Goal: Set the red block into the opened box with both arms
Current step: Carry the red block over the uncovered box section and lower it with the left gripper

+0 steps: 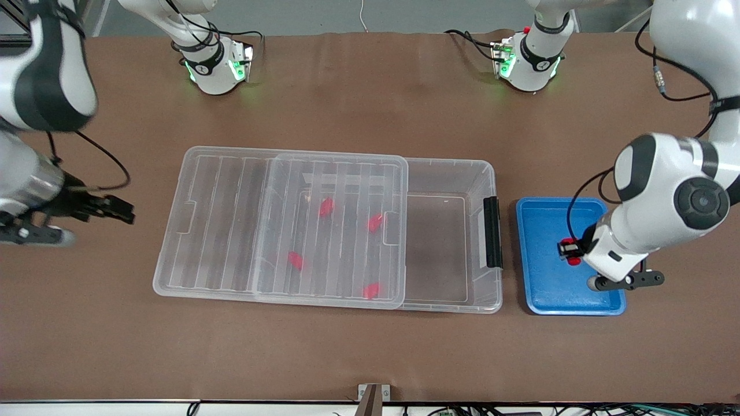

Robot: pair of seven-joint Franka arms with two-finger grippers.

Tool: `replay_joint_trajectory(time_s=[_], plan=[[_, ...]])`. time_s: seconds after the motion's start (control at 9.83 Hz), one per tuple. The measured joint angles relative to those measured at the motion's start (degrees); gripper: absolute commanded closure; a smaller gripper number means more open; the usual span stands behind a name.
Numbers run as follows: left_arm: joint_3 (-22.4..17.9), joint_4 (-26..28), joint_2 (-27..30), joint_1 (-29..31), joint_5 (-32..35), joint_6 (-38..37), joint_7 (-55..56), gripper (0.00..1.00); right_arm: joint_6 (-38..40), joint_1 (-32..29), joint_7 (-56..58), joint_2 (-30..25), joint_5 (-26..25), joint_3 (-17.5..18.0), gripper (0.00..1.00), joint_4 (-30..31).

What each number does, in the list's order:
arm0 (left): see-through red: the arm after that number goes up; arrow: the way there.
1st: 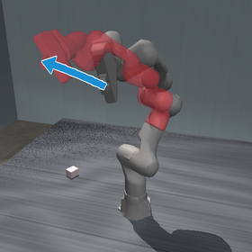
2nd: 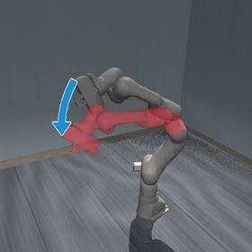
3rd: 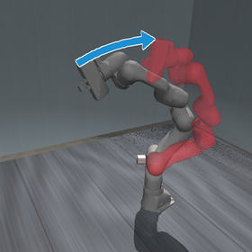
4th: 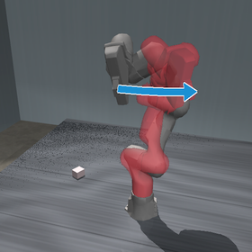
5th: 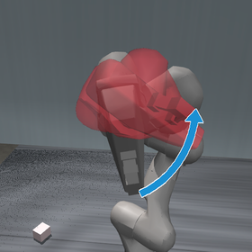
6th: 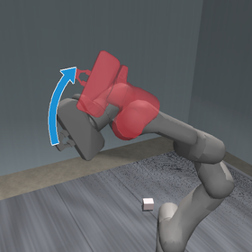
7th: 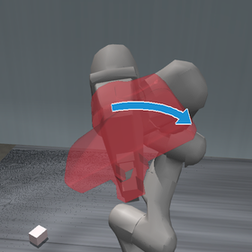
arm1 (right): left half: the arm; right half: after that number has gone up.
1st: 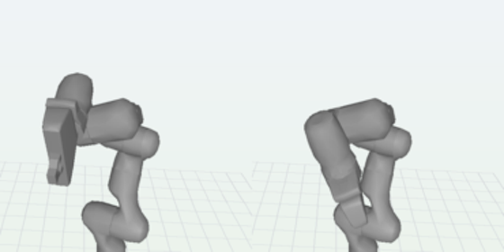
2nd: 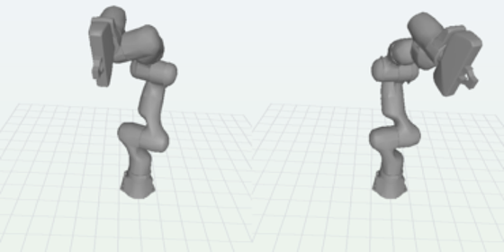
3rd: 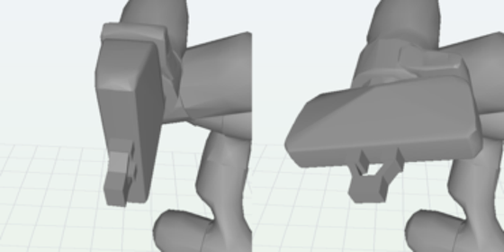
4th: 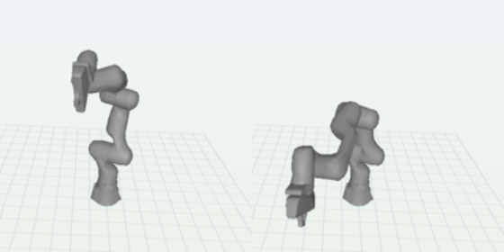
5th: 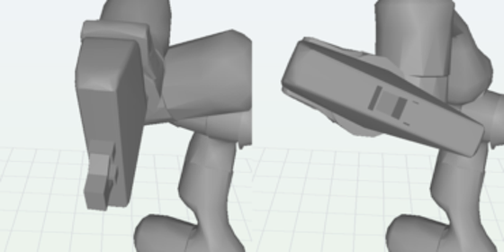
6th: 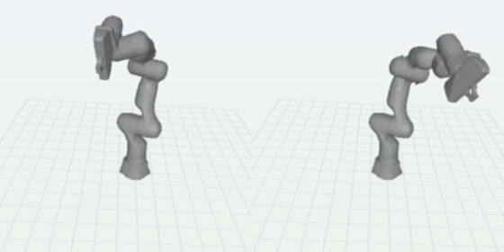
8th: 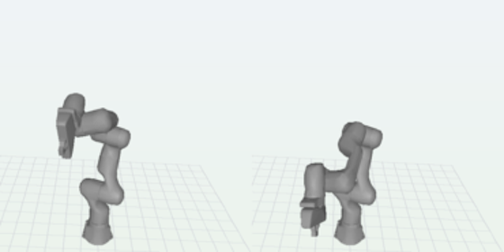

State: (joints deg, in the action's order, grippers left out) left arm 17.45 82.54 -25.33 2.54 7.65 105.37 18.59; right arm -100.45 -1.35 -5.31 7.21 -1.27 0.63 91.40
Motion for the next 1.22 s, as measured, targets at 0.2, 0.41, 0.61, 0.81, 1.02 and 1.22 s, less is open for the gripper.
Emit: replay_joint_trajectory(time_s=[0.2, 0.41, 0.61, 0.81, 1.02, 1.22], plan=[[0.8, -2.6, 0.0, -6.1, 0.0, -2.7, 5.5, 1.0, 8.2, -0.5, -0.3, -6.4, 0.0, -3.0, 0.0, -1.7], [1.3, -2.5, -2.9, -12.0, 0.0, -0.7, 11.7, 1.0, 13.3, -0.6, 0.6, -11.3, 0.0, -4.4, 0.0, -1.7], [1.3, -2.3, -8.5, -16.3, 0.1, 5.5, 17.4, 1.0, 15.2, -0.7, 1.4, -12.8, 0.5, -4.3, 0.0, -1.6], [1.2, -0.6, -13.4, -18.8, 2.4, 11.4, 20.8, 1.0, 15.2, -2.1, 2.0, -12.5, 2.5, -4.9, 0.0, -1.5], [1.1, 3.4, -15.5, -19.2, 5.4, 16.5, 21.9, 1.0, 15.2, -2.6, 2.5, -12.4, 2.9, -5.1, 0.0, -1.5], [1.0, 6.5, -17.2, -19.0, 5.8, 18.5, 21.8, 0.98, 15.2, -2.6, 2.5, -12.4, 2.9, -5.0, 0.0, -1.5]])
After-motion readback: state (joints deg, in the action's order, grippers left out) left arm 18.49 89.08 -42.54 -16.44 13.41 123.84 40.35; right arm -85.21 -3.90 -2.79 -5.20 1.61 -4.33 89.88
